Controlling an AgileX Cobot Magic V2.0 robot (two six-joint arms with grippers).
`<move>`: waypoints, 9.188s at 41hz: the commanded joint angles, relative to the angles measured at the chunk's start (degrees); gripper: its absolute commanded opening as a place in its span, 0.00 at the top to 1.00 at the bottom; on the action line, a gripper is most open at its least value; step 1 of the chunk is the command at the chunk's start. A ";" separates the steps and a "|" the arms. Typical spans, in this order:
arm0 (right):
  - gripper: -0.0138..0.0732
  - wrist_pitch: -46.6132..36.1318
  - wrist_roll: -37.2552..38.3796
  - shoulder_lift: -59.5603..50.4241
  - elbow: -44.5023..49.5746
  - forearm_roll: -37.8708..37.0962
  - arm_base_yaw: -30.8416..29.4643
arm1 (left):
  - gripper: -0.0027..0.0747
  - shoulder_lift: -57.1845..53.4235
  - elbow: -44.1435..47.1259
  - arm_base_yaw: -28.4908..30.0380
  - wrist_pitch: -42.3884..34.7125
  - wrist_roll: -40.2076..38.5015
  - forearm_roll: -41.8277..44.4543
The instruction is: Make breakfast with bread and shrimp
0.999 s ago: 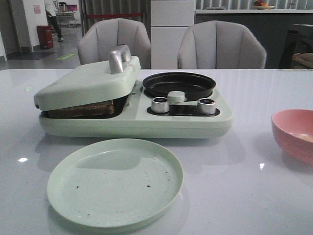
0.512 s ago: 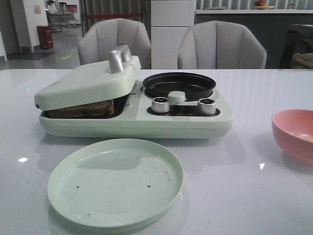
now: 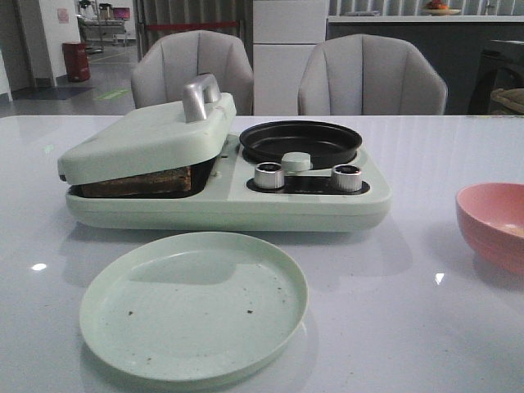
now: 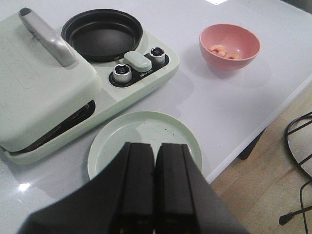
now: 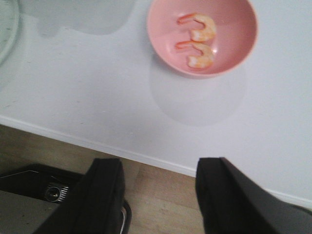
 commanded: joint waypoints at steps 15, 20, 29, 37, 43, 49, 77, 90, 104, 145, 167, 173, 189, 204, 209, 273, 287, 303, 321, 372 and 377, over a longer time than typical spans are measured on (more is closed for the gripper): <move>0.44 -1.11 -1.79 21.24 -15.37 -1.03 -16.93 | 0.84 -0.17 -1.66 0.06 -3.44 -0.48 -2.15; 0.44 -1.70 -7.87 26.61 -18.61 5.37 -23.69 | 0.84 -0.17 -1.66 0.06 -3.44 -0.48 -2.15; 0.33 -4.87 -16.95 34.32 -20.66 15.99 -31.42 | 0.84 -0.17 -1.66 0.06 -3.64 -0.48 -2.15; 0.31 -11.23 -17.08 40.24 -20.66 16.00 -32.04 | 0.84 -0.17 -1.66 0.06 -3.64 -0.48 -2.15; 0.31 -16.85 -17.14 44.60 -20.85 16.23 -32.04 | 0.84 -0.17 -1.66 0.06 -3.68 -0.48 -2.15; 0.31 -20.57 -17.14 48.49 -21.04 16.23 -32.04 | 0.84 -0.17 -1.66 0.06 -3.68 -0.48 -2.15; 0.81 -28.40 -17.18 53.53 -21.54 15.39 -31.73 | 0.84 -0.17 -1.66 0.06 -3.77 -0.48 -2.15; 0.81 -24.97 -17.25 48.55 -34.13 7.86 -23.39 | 0.84 -0.17 -1.66 0.06 -3.77 -0.48 -2.15; 0.81 -21.47 -3.23 50.02 -51.03 -20.71 -4.87 | 0.84 -0.17 -1.66 0.06 -3.77 -0.48 -2.15; 0.81 -3.71 33.86 67.61 -55.36 -88.54 16.75 | 0.84 -0.17 -1.66 0.06 -3.77 -0.48 -2.15; 0.81 1.84 21.76 68.65 -66.06 -88.54 16.80 | 0.84 -0.17 -1.66 0.06 -3.77 -0.48 -2.15; 0.81 5.00 19.62 73.45 -66.06 -88.54 16.89 | 0.84 -0.17 -1.66 0.06 -3.77 -0.48 -2.15; 0.81 8.19 18.12 78.63 -66.71 -88.54 17.00 | 0.84 -0.17 -1.66 0.06 -3.77 -0.48 -2.15; 0.81 6.44 13.18 79.57 -69.61 -84.27 17.68 | 0.84 -0.17 -1.66 0.06 -3.77 -0.48 -2.15; 0.81 9.45 12.95 83.11 -68.54 -88.60 17.54 | 0.84 -0.17 -1.66 0.06 -3.77 -0.48 -2.15; 0.81 -16.23 -13.21 37.74 -15.99 21.03 -32.83 | 0.84 -0.17 -1.66 0.06 -3.77 -0.48 -2.15; 0.80 -25.39 -13.73 44.24 -13.23 23.67 -32.73 | 0.84 -0.17 -1.66 0.06 -3.77 -0.48 -2.15; 0.38 -22.36 -15.70 45.96 -14.06 23.37 -32.68 | 0.84 -0.17 -1.66 0.06 -3.77 -0.48 -2.15; 0.37 -14.95 -20.15 21.50 -14.01 23.03 -21.14 | 0.84 -0.17 -1.66 0.06 -3.77 -0.48 -2.15; 0.82 -2.24 -14.70 -16.15 -2.07 17.45 -13.99 | 0.84 -0.17 -1.66 0.06 -3.80 -0.48 -2.15; 0.82 -2.51 -14.70 -16.15 -2.07 17.51 -13.99 | 0.84 -0.17 -1.66 0.06 -3.80 -0.48 -2.15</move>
